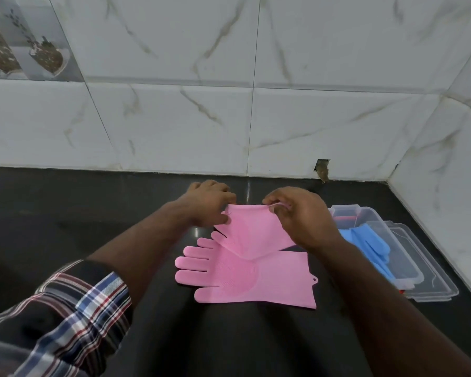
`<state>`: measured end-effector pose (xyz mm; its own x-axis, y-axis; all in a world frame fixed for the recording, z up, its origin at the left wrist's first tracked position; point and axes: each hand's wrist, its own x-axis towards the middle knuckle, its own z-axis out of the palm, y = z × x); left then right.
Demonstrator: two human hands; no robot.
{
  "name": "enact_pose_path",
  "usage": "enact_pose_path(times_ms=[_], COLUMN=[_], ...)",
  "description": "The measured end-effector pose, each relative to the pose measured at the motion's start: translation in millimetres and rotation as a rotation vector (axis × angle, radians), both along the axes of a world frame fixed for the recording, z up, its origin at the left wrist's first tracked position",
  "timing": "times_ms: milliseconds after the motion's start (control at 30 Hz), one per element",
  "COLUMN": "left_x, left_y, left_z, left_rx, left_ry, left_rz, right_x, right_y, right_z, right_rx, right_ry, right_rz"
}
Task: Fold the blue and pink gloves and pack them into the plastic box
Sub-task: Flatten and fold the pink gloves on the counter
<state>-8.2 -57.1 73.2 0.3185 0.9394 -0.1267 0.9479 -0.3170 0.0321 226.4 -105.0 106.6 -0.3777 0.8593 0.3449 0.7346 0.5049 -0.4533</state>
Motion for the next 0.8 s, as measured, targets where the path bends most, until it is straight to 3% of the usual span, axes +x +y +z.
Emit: enact_pose_path(times_ms=[167, 233, 467, 567, 733, 800], left_x=[-22.2, -33.1, -49.7, -50.8, -54.4, -60.4], left_y=[1.3, 3.0, 2.8, -4.2, -47.1, -70.0], left_z=[-7.7, -6.8, 5.5, 14.5, 7.9, -6.0], left_rx=[0.066, 0.081, 0.064, 0.047, -0.108, -0.272], left_ry=[0.039, -0.032, -0.769, -0.964, -0.937, -0.843], left_rz=[0.065, 0.118, 0.244, 0.241, 0.195, 0.183], right_x=[6.3, 11.6, 26.0, 28.7, 34.8, 40.8], right_y=[-1.7, 0.4, 10.3, 9.3, -17.3, -30.7], right_z=[-4.1, -5.4, -8.3, -7.3, -20.3, -34.6], right_rx=[0.014, 0.006, -0.044, -0.026, -0.112, -0.288], right_ry=[0.091, 0.116, 0.056, 0.010, -0.088, -0.190], right_rz=[-0.075, -0.133, -0.290, -0.298, -0.216, -0.123])
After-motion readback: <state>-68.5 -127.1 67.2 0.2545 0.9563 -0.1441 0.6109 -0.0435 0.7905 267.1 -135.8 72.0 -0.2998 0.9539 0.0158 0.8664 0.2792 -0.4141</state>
